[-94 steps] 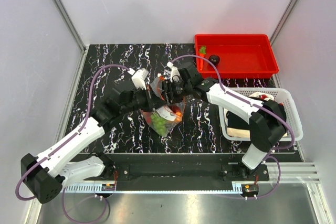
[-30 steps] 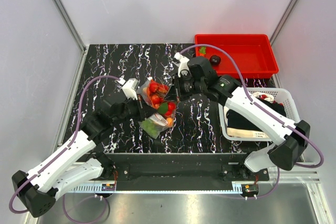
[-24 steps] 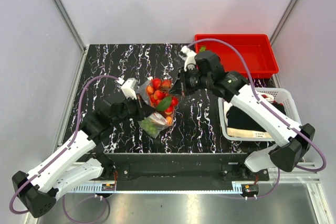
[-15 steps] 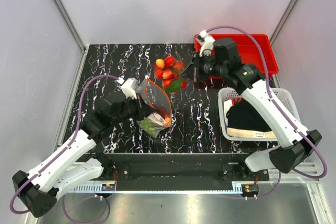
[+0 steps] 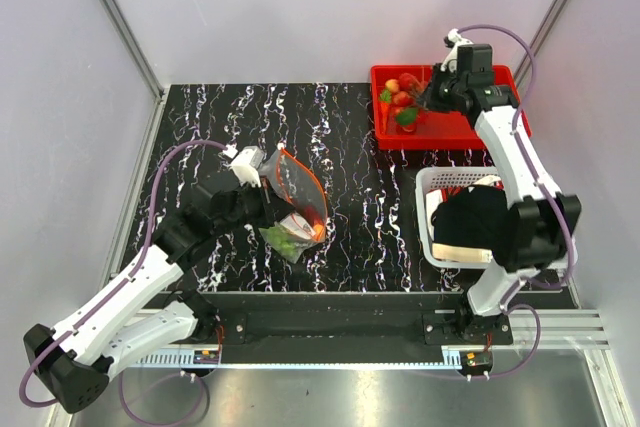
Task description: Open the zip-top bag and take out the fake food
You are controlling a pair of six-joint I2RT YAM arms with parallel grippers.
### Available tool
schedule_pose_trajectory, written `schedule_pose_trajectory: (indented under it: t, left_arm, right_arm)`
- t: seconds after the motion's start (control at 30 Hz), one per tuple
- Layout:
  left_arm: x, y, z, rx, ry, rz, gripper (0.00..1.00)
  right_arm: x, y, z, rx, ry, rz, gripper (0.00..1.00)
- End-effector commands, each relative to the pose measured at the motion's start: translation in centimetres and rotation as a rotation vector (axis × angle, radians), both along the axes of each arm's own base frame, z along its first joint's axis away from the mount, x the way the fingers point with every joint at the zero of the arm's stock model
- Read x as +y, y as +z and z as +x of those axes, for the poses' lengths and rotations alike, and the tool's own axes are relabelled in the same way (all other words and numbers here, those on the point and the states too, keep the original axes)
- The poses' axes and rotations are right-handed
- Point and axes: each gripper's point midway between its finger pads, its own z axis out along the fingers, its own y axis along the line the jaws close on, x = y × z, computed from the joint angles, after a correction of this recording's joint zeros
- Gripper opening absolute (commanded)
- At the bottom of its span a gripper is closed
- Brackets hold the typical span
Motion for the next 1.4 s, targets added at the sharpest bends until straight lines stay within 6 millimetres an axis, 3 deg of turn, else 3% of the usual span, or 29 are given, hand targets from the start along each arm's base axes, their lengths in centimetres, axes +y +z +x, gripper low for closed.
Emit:
schedule_pose_trajectory:
  t: [0.0, 0.1, 0.13, 0.27, 0.43, 0.57, 0.6, 0.67, 0.7, 0.87, 0.9, 0.97, 1.1, 1.2, 1.23, 1.33, 1.37]
  left_arm:
    - [-0.6, 2.7, 0.4, -0.085, -0.030, -0.055, 0.00]
    - [-0.7, 2.6, 0.3, -0.085, -0.040, -0.060, 0.00]
    - [-0.8, 2.5, 0.3, -0.083, -0.042, -0.060, 0.00]
    - [-1.0, 2.1, 0.3, -0.074, -0.051, -0.056, 0.00]
    - [-1.3, 2.3, 0.6, -0.076, -0.052, -0.071, 0.00]
    - [-1.6, 2.1, 0.6, -0.061, -0.061, -0.073, 0.00]
    - [-1.7, 2.2, 0.6, -0.061, -0.064, -0.077, 0.00]
    - [-1.7, 2.3, 0.6, -0.060, -0.064, -0.078, 0.00]
    - [-1.7, 2.3, 0.6, -0.061, -0.061, -0.077, 0.00]
    - [-1.5, 2.2, 0.9, -0.058, -0.051, -0.072, 0.00]
    - [-1.6, 2.3, 0.8, -0.059, -0.054, -0.075, 0.00]
    - [-1.6, 2.6, 1.0, -0.066, -0.051, -0.078, 0.00]
    - [-1.7, 2.6, 1.2, -0.067, -0.051, -0.074, 0.00]
    - [-1.8, 2.8, 1.3, -0.067, -0.049, -0.080, 0.00]
    - [-1.8, 2.9, 1.3, -0.068, -0.050, -0.087, 0.00]
    - [-1.9, 2.8, 1.3, -0.060, -0.048, -0.096, 0.00]
    - [-2.0, 2.8, 1.4, -0.058, -0.047, -0.100, 0.00]
  right_arm:
    - [-6.1, -0.3, 5.3, -0.080, -0.126, -0.073, 0.00]
    - [-7.3, -2.5, 7.4, -0.047, -0.147, -0.079, 0.00]
    - [-9.7, -3.6, 8.2, -0.029, -0.189, -0.079, 0.00]
    - [-11.6, -7.0, 9.7, 0.022, -0.200, -0.111, 0.00]
    - [-12.1, -11.3, 11.4, 0.082, -0.187, -0.117, 0.00]
    - [-11.8, -13.2, 12.6, 0.098, -0.166, -0.103, 0.00]
    - [-11.7, -13.4, 12.8, 0.100, -0.163, -0.097, 0.03]
    - [-11.6, -13.8, 12.9, 0.115, -0.165, -0.090, 0.18]
    - [-11.9, -14.0, 12.8, 0.125, -0.179, -0.094, 0.35]
    - [-12.1, -11.3, 11.1, 0.137, -0.239, -0.077, 0.64]
    - [-12.1, -9.6, 10.3, 0.121, -0.249, -0.077, 0.66]
    - [-12.0, -8.4, 8.9, 0.132, -0.265, -0.073, 0.70]
    - [-10.2, -4.6, 4.4, 0.119, -0.277, -0.079, 0.72]
    - [-5.9, -2.7, 0.7, 0.094, -0.191, -0.080, 0.72]
    - [-3.4, -2.3, -0.5, 0.087, -0.134, -0.079, 0.72]
    - [1.4, -0.5, -4.3, 0.047, 0.004, -0.072, 0.70]
    - [4.8, 0.0, -6.1, 0.041, 0.106, -0.037, 0.67]
